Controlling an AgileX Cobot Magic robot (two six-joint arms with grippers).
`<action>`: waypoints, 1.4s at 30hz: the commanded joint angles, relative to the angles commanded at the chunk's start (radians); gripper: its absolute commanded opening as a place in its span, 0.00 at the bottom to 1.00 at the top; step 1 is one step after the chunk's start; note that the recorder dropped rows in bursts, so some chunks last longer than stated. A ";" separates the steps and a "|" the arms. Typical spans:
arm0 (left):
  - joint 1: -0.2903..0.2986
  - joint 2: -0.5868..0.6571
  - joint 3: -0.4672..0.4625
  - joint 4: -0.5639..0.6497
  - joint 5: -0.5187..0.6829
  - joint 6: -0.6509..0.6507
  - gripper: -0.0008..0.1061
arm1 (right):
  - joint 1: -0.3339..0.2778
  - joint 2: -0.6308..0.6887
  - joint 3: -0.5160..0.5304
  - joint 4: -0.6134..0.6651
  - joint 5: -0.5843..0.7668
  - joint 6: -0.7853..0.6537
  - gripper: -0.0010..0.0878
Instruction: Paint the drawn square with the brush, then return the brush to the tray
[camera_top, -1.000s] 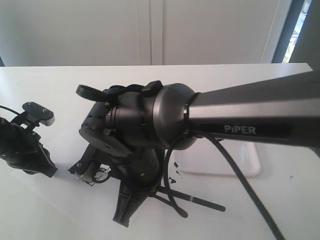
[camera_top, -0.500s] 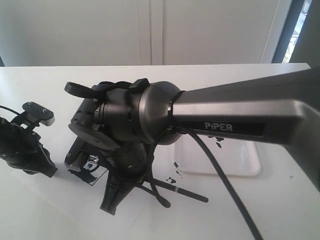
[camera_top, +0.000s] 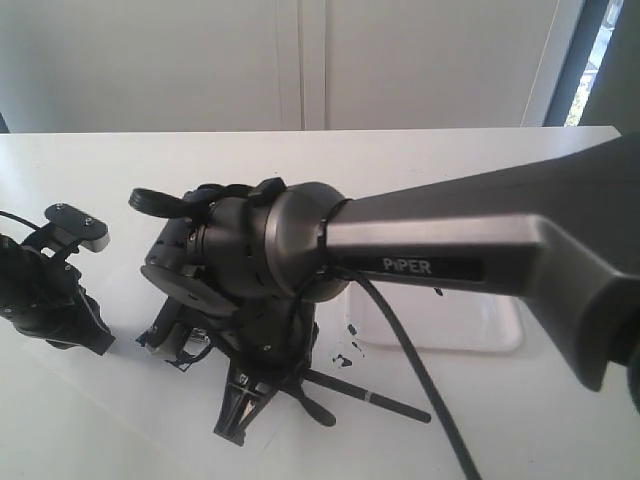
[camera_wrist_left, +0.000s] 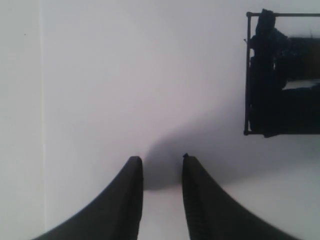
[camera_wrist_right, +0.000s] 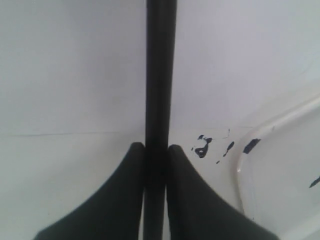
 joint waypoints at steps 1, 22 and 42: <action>0.000 0.000 0.000 0.000 0.000 0.000 0.33 | 0.002 0.000 0.000 0.006 0.000 -0.002 0.01; 0.000 0.000 0.000 -0.004 -0.006 -0.002 0.33 | 0.002 -0.056 0.004 0.029 0.101 -0.010 0.01; 0.000 0.000 0.000 -0.004 0.002 -0.002 0.33 | 0.002 0.004 -0.002 0.083 0.006 -0.054 0.01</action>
